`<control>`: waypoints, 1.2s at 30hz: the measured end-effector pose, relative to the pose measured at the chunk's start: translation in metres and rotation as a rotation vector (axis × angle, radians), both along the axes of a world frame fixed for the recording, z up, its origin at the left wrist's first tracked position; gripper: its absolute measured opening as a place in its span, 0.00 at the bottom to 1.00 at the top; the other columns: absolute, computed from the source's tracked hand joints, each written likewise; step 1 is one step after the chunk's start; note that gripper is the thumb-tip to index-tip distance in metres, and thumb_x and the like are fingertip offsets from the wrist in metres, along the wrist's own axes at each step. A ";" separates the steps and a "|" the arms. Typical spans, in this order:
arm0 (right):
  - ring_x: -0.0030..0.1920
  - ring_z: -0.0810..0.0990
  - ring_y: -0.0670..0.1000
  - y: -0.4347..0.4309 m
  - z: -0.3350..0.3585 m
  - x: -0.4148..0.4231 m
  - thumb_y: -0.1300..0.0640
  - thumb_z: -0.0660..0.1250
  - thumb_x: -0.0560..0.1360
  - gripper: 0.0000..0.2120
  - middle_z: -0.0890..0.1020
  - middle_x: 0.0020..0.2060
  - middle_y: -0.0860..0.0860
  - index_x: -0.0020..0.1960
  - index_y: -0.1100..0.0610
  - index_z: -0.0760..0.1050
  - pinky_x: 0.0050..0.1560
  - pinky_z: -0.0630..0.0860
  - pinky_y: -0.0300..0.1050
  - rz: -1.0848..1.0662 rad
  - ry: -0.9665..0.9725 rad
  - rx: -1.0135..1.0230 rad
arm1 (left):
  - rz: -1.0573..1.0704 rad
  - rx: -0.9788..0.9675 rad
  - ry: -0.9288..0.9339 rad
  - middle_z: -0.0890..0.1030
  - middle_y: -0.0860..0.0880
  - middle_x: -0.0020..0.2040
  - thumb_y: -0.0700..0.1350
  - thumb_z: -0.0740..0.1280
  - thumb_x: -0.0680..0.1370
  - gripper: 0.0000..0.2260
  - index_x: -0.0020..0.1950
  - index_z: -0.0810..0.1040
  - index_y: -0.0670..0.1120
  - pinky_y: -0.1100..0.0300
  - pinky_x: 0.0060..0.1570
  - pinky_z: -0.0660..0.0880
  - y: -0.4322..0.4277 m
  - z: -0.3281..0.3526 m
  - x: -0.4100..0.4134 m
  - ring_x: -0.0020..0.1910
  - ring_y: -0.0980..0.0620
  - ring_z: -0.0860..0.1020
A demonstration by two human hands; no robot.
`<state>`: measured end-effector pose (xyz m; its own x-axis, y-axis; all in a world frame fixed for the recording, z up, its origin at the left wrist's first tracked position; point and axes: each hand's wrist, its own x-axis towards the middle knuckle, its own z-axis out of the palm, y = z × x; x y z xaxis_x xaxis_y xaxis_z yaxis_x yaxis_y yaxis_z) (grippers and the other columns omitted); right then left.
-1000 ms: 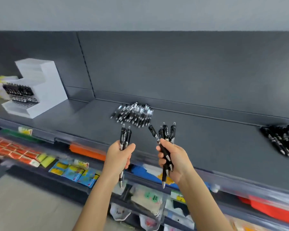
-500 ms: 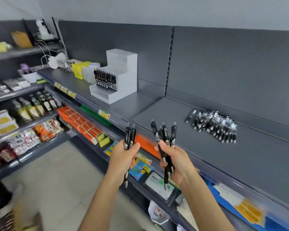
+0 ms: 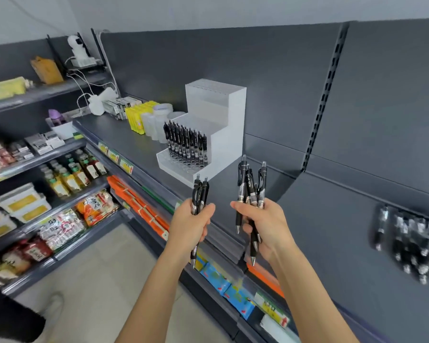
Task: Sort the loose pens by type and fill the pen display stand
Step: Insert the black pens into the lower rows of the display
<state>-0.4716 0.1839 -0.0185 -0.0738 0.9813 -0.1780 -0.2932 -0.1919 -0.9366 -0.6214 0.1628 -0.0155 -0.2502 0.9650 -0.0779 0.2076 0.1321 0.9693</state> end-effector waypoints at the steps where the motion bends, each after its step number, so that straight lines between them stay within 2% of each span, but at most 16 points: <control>1: 0.26 0.64 0.47 0.010 0.000 -0.006 0.64 0.73 0.70 0.11 0.70 0.26 0.51 0.37 0.58 0.71 0.23 0.62 0.39 -0.004 -0.008 0.010 | -0.007 0.003 0.002 0.71 0.48 0.29 0.44 0.66 0.78 0.10 0.41 0.69 0.43 0.62 0.24 0.65 0.010 0.000 -0.006 0.23 0.54 0.67; 4: 0.28 0.65 0.48 0.037 0.000 -0.025 0.59 0.71 0.73 0.07 0.78 0.34 0.57 0.43 0.61 0.75 0.25 0.63 0.40 -0.022 -0.059 0.027 | -0.038 0.001 0.022 0.72 0.49 0.27 0.45 0.66 0.78 0.10 0.41 0.69 0.43 0.61 0.25 0.67 0.040 -0.001 -0.025 0.22 0.54 0.68; 8: 0.29 0.63 0.50 0.071 -0.001 -0.051 0.60 0.71 0.71 0.12 0.70 0.32 0.58 0.43 0.69 0.73 0.25 0.62 0.40 -0.049 -0.126 0.052 | -0.080 0.021 0.012 0.71 0.48 0.30 0.45 0.66 0.77 0.09 0.42 0.70 0.42 0.61 0.26 0.66 0.079 -0.001 -0.053 0.22 0.54 0.67; 11: 0.28 0.62 0.51 0.093 -0.002 -0.074 0.62 0.71 0.71 0.08 0.67 0.29 0.55 0.38 0.62 0.71 0.24 0.61 0.40 -0.089 -0.141 0.052 | -0.148 0.047 0.000 0.68 0.48 0.29 0.45 0.66 0.78 0.10 0.45 0.70 0.39 0.63 0.24 0.64 0.108 -0.001 -0.078 0.22 0.54 0.65; 14: 0.27 0.62 0.51 0.110 -0.002 -0.101 0.64 0.70 0.72 0.08 0.67 0.29 0.56 0.40 0.60 0.70 0.24 0.62 0.40 -0.173 -0.124 0.062 | -0.259 0.072 0.006 0.69 0.52 0.26 0.45 0.66 0.79 0.06 0.47 0.73 0.43 0.64 0.24 0.65 0.136 -0.003 -0.106 0.22 0.56 0.66; 16: 0.26 0.62 0.51 0.120 -0.002 -0.121 0.65 0.70 0.72 0.09 0.68 0.29 0.56 0.40 0.60 0.70 0.24 0.62 0.40 -0.248 -0.107 0.061 | -0.331 0.080 0.038 0.71 0.54 0.25 0.46 0.66 0.78 0.04 0.47 0.75 0.47 0.64 0.25 0.66 0.156 -0.003 -0.126 0.23 0.56 0.69; 19: 0.27 0.64 0.50 0.131 -0.001 -0.152 0.68 0.70 0.71 0.08 0.71 0.29 0.55 0.39 0.61 0.72 0.24 0.62 0.40 -0.361 -0.094 0.079 | -0.426 0.065 0.042 0.71 0.53 0.25 0.45 0.69 0.76 0.06 0.47 0.74 0.45 0.63 0.25 0.66 0.183 0.002 -0.157 0.23 0.55 0.68; 22: 0.28 0.65 0.49 0.139 0.007 -0.180 0.69 0.70 0.71 0.03 0.76 0.33 0.57 0.42 0.63 0.77 0.25 0.62 0.40 -0.448 -0.059 0.085 | -0.507 0.071 0.023 0.70 0.55 0.26 0.42 0.70 0.75 0.06 0.43 0.73 0.44 0.63 0.24 0.65 0.204 0.009 -0.181 0.22 0.55 0.66; 24: 0.28 0.65 0.50 0.142 0.011 -0.194 0.68 0.71 0.70 0.04 0.75 0.34 0.59 0.43 0.66 0.76 0.24 0.62 0.41 -0.495 -0.058 0.075 | -0.543 0.081 0.008 0.70 0.54 0.27 0.41 0.70 0.74 0.06 0.42 0.73 0.44 0.63 0.23 0.64 0.216 0.012 -0.191 0.23 0.54 0.66; 27: 0.28 0.63 0.50 0.143 0.016 -0.208 0.66 0.72 0.70 0.06 0.70 0.29 0.56 0.40 0.63 0.74 0.24 0.62 0.41 -0.528 -0.119 0.077 | -0.546 0.107 -0.040 0.72 0.54 0.28 0.43 0.71 0.73 0.06 0.44 0.75 0.43 0.62 0.24 0.64 0.228 0.015 -0.196 0.24 0.54 0.66; 30: 0.27 0.63 0.51 0.139 0.020 -0.215 0.65 0.71 0.71 0.09 0.70 0.27 0.55 0.36 0.60 0.73 0.25 0.62 0.42 -0.517 -0.241 0.077 | -0.565 0.121 -0.123 0.74 0.54 0.28 0.44 0.72 0.73 0.06 0.44 0.76 0.46 0.62 0.23 0.65 0.232 0.022 -0.192 0.23 0.54 0.67; 33: 0.28 0.63 0.52 0.138 0.021 -0.216 0.66 0.70 0.71 0.08 0.71 0.28 0.57 0.37 0.61 0.72 0.26 0.62 0.44 -0.479 -0.338 0.069 | -0.593 0.095 -0.203 0.76 0.55 0.29 0.39 0.72 0.72 0.06 0.45 0.76 0.44 0.64 0.22 0.65 0.235 0.026 -0.184 0.22 0.56 0.68; 36: 0.27 0.63 0.51 0.139 0.021 -0.215 0.66 0.70 0.70 0.06 0.72 0.27 0.55 0.38 0.62 0.74 0.26 0.62 0.43 -0.456 -0.378 0.073 | -0.593 0.076 -0.246 0.75 0.54 0.28 0.36 0.72 0.72 0.07 0.42 0.75 0.44 0.64 0.22 0.65 0.233 0.026 -0.179 0.23 0.56 0.67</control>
<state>-0.6861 0.3226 0.0026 0.4131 0.9098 -0.0412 0.0250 -0.0565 -0.9981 -0.8001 0.3956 0.0102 0.3437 0.9390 0.0095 -0.0054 -0.0081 1.0000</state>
